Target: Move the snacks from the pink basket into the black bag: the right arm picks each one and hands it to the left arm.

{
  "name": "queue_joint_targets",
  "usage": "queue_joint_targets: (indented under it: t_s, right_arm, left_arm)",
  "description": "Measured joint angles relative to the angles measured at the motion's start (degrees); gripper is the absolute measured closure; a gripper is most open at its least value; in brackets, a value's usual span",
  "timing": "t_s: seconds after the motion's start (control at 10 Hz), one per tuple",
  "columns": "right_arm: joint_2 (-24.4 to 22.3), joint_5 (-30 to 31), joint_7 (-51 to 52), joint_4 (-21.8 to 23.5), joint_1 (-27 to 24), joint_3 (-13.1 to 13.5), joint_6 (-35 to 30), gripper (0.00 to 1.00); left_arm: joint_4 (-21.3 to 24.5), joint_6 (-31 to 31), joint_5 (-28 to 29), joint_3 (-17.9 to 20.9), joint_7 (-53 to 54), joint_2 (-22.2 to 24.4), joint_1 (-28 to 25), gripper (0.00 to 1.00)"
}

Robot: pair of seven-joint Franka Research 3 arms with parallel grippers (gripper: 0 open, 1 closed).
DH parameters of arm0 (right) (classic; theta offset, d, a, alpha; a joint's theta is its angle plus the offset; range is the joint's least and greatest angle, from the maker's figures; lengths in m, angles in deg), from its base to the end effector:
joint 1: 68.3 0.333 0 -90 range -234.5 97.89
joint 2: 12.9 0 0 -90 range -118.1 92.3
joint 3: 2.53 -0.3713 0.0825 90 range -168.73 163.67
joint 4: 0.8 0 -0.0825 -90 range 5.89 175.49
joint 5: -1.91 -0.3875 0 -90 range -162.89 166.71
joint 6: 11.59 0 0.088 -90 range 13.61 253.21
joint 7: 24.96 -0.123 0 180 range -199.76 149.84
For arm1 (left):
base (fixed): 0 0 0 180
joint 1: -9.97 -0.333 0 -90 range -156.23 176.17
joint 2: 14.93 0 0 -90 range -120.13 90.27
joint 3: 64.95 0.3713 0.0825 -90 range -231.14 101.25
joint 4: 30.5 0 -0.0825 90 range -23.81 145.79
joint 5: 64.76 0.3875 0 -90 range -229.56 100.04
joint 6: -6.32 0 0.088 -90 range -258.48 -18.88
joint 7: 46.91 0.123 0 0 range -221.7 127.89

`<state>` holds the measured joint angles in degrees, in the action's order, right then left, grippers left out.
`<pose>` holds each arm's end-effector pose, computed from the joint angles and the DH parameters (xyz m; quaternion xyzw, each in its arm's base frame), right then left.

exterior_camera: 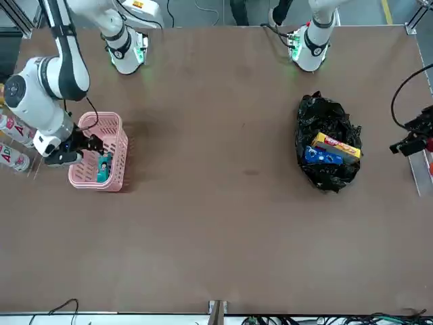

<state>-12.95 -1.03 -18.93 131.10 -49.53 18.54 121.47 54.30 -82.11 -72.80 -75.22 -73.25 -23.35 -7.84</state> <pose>0.5161 -0.0192 0.3862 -0.9996 -0.0152 -0.0119 0.0183 0.6003 0.0705 0.6219 0.9521 0.2914 -0.0535 0.0754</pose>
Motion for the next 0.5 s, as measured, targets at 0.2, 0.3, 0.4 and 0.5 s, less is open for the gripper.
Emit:
queue_joint_targets:
  t_s: [0.2,0.3,0.4,0.5]
  right_arm:
    - [1.32,1.81,-3.04,0.12,0.16,-0.34,1.48,0.0]
    - [2.26,1.87,-3.3,0.17,0.17,-0.35,2.61,0.0]
    - [3.24,1.89,-3.34,0.27,0.17,-0.35,3.91,0.0]
    - [4.18,1.9,-3.35,0.35,0.17,-0.35,5.2,0.0]
  left_arm:
    - [-2.55,0.32,0.03,-0.2,8.54,0.08,1.75,0.0]
    - [-3.12,0.42,0.63,-0.06,11.4,0.28,2.93,0.0]
    - [-3.47,0.62,2.02,-0.02,12.61,0.94,4.38,0.0]
    - [-3.64,1.47,2.93,-0.05,13.12,2.17,5.59,0.0]
